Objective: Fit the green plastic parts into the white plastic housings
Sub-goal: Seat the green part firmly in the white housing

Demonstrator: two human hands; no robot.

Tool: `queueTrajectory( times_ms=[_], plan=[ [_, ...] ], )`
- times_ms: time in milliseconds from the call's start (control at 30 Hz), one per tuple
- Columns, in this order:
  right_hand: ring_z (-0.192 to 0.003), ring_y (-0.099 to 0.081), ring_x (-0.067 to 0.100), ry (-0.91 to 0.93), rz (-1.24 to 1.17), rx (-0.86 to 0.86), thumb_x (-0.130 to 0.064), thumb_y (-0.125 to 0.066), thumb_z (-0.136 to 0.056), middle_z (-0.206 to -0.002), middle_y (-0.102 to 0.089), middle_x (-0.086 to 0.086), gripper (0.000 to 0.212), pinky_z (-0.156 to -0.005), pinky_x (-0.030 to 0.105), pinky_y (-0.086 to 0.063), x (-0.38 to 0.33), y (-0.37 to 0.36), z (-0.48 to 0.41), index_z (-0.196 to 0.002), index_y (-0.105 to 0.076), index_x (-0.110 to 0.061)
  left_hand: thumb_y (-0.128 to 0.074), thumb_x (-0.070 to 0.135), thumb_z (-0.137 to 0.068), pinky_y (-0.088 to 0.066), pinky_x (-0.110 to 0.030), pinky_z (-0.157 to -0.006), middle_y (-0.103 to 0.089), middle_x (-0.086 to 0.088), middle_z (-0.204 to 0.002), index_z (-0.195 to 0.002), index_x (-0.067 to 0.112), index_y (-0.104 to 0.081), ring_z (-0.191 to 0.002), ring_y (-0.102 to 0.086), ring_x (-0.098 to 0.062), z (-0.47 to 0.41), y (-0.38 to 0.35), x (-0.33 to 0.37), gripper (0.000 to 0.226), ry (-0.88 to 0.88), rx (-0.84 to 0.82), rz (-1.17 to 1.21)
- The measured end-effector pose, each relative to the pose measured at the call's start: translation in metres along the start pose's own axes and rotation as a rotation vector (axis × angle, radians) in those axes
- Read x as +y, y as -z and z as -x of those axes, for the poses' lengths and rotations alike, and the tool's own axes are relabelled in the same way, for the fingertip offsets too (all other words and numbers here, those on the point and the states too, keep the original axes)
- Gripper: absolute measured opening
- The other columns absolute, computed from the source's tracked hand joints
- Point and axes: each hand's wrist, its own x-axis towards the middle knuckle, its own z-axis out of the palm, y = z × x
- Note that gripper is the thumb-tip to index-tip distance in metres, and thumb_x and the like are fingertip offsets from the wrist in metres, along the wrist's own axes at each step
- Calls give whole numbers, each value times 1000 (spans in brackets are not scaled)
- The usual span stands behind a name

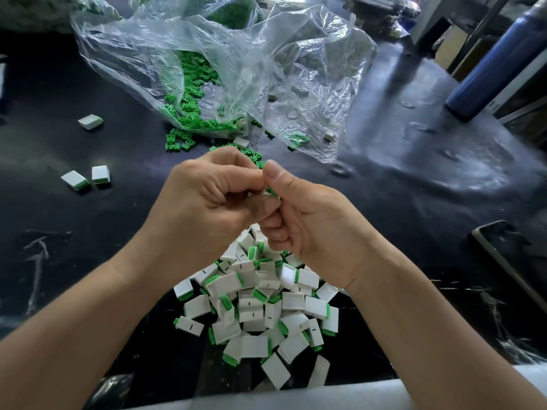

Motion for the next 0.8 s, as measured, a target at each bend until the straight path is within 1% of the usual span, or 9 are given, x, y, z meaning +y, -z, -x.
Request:
queueTrajectory(
  times_ms=[133,167,233,300,400,467,600,700,800],
  plan=[
    [-49,-26,6,50,19,-5,-52,-41,-68,-47,-36,-12,38,-50,21,-21,2,-4,1,-61,-39,-15,-67,14,-67,-54,-36,-60,-58,-9,-76,-87,17,-70,-67,-61,-23,-2,0,0,20,19,8,63],
    [-49,-26,6,56,27,-15,-54,-39,-69,-47,-37,-12,42,-50,21,-22,1,-4,0,-67,-43,-12,-67,12,-66,-53,-32,-57,-56,-10,-75,-83,16,-71,-64,-60,-23,-2,0,0,18,41,6,131],
    [-51,-28,7,34,2,-51,-56,-35,-73,-51,-38,-9,50,-52,23,-22,0,-1,-2,-89,-49,-10,-67,9,-64,-50,-24,-55,-55,-7,-73,-77,13,-73,-59,-60,-19,-3,1,0,15,75,11,246],
    [-52,-29,7,-7,-50,-99,-55,-31,-78,-54,-39,-6,50,-53,24,-22,-2,2,-3,-96,-47,-11,-68,8,-63,-49,-21,-56,-56,-8,-72,-75,13,-74,-58,-60,-19,-4,1,0,14,90,17,277],
    [-53,-32,8,-14,-67,-108,-46,-33,-84,-58,-40,-5,40,-54,23,-23,-4,6,-2,-94,-49,-10,-67,9,-64,-48,-21,-56,-56,-19,-77,-79,16,-74,-58,-59,-23,-4,0,1,18,106,14,275],
    [-53,-33,8,-10,-55,-105,-45,-37,-79,-58,-41,-4,39,-54,23,-23,-3,7,-2,-93,-49,-10,-65,9,-66,-47,-18,-54,-58,-14,-78,-81,14,-74,-57,-61,-20,-3,1,1,18,136,-1,334],
    [-54,-34,8,15,-12,-92,-45,-41,-74,-61,-42,-3,35,-55,25,-23,-4,8,-1,-73,-53,-13,-62,16,-70,-41,-28,-52,-62,-10,-78,-83,20,-75,-61,-55,-22,-3,3,0,19,202,-9,346],
    [-53,-36,7,41,15,-71,-43,-42,-73,-60,-43,-3,30,-52,22,-25,-4,8,0,-72,-50,-14,-60,14,-70,-40,-22,-51,-64,-6,-75,-83,23,-75,-59,-56,-10,-2,5,3,21,203,-19,355],
    [-53,-37,7,73,4,-49,-39,-45,-72,-60,-45,-3,26,-50,20,-26,-6,10,0,-75,-49,-13,-69,6,-66,-43,-15,-52,-65,-4,-80,-81,16,-75,-60,-60,-8,-3,3,5,19,204,-29,395]
  ],
)
